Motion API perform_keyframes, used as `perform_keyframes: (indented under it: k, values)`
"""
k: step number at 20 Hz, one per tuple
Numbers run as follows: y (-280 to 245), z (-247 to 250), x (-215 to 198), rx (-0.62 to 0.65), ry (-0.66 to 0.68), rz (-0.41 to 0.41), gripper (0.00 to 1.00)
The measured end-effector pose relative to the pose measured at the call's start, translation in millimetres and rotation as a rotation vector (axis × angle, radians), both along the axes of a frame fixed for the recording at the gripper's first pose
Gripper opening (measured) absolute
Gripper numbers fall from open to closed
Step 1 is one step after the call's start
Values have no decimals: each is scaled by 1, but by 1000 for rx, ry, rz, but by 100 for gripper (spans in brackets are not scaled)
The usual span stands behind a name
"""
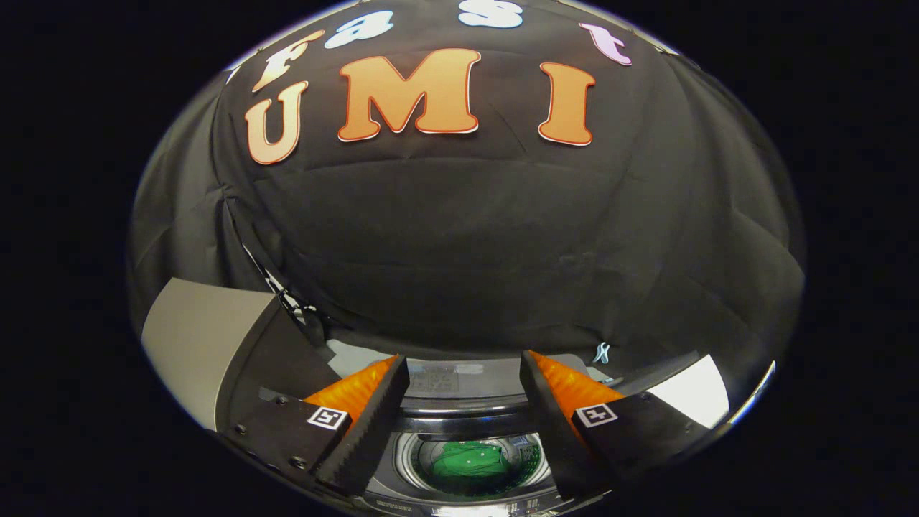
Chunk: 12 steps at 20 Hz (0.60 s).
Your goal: Put the clothes into the washing machine and then close the washing machine lid.
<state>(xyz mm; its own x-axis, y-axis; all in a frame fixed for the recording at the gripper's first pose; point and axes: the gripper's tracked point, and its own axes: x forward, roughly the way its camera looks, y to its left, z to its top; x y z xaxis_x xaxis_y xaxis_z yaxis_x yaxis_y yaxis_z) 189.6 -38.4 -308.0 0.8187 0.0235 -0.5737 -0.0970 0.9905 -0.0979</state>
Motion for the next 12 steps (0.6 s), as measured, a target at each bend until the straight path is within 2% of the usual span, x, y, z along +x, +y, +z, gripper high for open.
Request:
perform_keyframes:
  k: [7, 12]
  values:
    - [-5, -19, -36, 8, 36, -9, 100]
    - [-20, -77, -82, 6, 172, -45, 100]
